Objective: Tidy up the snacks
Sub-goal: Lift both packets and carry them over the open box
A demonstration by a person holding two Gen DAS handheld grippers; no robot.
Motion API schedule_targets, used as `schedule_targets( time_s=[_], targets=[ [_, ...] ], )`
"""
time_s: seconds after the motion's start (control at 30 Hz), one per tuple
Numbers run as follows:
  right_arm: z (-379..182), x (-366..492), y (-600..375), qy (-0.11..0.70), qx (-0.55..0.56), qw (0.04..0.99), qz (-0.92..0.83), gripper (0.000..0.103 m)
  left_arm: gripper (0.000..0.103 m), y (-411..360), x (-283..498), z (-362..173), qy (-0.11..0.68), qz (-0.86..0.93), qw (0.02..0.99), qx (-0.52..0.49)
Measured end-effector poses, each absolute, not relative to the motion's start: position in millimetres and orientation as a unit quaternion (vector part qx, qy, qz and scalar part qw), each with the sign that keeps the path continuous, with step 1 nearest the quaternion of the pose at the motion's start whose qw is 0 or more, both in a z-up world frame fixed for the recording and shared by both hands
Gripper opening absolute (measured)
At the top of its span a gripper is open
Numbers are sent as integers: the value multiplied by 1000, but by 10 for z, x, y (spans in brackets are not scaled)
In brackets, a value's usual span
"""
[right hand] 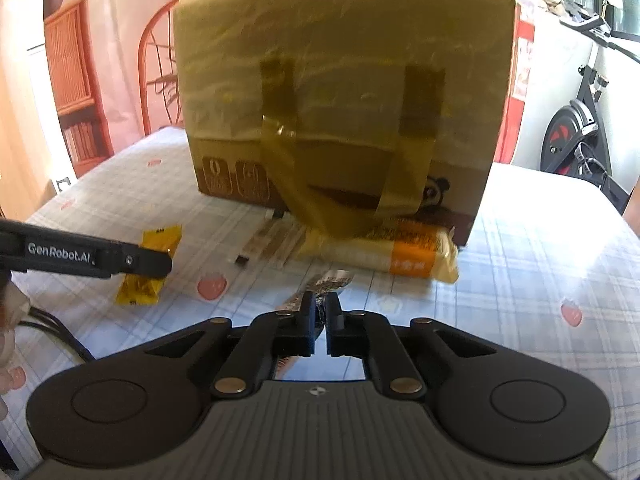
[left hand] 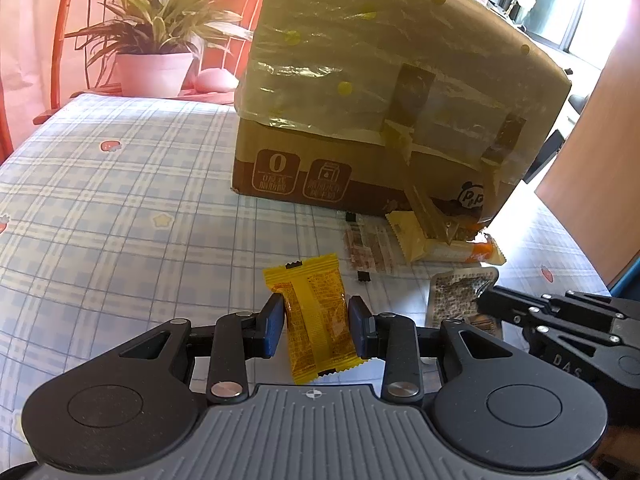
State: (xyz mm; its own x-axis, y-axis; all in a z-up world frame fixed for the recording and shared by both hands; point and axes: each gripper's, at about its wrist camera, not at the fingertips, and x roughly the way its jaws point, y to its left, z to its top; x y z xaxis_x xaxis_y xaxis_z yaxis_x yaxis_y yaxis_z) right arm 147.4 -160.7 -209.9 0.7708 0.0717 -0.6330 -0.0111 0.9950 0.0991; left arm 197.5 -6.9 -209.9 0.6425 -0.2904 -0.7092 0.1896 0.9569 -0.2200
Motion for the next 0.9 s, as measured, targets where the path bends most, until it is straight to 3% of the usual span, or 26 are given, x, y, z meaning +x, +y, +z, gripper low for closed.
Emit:
schedule_targets(
  time_s=[0.4, 0.9],
  targets=[
    [-1702, 1411, -1782, 273, 65, 960, 15, 4, 37, -54, 1987, -1785, 348, -145, 925, -53],
    [-535, 1482, -2001, 122, 46, 991, 21, 4, 37, -158, 2158, -642, 201, -197, 958, -51]
  ],
)
